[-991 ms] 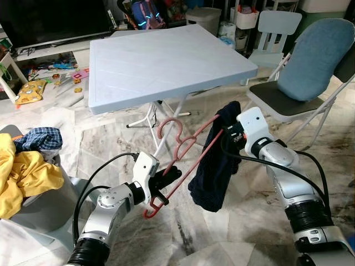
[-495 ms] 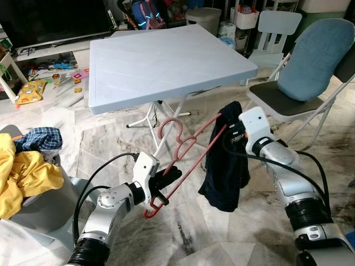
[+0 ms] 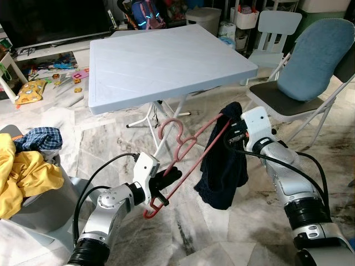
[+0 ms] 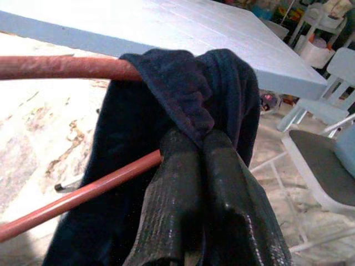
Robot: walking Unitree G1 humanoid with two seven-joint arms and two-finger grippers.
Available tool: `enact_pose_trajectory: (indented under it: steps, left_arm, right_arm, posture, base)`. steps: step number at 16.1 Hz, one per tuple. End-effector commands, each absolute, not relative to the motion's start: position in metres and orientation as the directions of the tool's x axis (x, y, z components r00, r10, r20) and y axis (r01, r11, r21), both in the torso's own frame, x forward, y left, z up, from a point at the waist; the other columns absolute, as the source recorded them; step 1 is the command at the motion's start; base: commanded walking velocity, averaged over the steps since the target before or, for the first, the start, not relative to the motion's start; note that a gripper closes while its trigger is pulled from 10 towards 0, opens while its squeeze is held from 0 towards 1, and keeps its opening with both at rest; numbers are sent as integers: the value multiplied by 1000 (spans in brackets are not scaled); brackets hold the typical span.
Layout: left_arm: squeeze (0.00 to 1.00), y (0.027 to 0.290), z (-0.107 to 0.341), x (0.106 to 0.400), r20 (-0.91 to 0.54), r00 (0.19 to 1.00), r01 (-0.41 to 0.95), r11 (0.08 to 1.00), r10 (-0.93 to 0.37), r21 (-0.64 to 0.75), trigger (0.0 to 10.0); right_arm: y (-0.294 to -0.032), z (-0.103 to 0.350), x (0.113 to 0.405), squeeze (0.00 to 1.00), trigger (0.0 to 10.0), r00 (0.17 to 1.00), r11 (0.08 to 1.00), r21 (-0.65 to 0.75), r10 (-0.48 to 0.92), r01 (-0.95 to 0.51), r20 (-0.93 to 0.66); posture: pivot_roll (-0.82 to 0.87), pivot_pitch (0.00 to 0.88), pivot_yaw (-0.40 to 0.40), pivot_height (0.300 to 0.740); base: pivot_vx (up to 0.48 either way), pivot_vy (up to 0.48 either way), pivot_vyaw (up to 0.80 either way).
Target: Hang hanger
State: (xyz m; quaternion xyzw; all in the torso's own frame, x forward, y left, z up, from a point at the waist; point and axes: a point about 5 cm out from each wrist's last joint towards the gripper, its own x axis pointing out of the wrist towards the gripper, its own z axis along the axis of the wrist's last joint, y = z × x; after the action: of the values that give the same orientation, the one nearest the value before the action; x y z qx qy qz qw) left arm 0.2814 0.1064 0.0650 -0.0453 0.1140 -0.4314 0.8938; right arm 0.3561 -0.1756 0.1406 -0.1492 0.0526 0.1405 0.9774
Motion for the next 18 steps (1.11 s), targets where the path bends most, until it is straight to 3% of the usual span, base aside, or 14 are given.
enact_pose_trajectory:
  steps: [1,7,12,16,18]
  left_arm:
    - [0,108,76,283,-127,602,778,615,-789,-131,0]
    - [0,119,72,259,-197,524,831,548,-829,-95,0]
    - [0,136,78,228,-223,486,844,520,-845,-133,0]
    - [0,162,82,223,-203,677,695,705,-707,-140,0]
    - [0,172,79,225,-189,797,554,819,-574,-150,0]
  right_arm:
    - [-177,153,362,0,0,969,939,-242,228,-244,-91]
    - [-184,191,378,0,0,996,983,-185,39,-24,80]
    - [-194,184,384,0,0,996,969,-230,-79,86,41]
    - [-231,169,377,0,0,970,928,-290,-243,234,5]
    - [-239,163,372,0,0,965,921,-298,-263,249,-6]
  posture:
    - [-207,0,31,740]
    - [-193,0,38,740]
    - [-162,0,22,740]
    - [-154,0,22,740]
    - [-152,0,21,740]
  base:
    - [0,0,0]
    - [0,0,0]
    - [0,0,0]
    - [0,0,0]
    - [0,0,0]
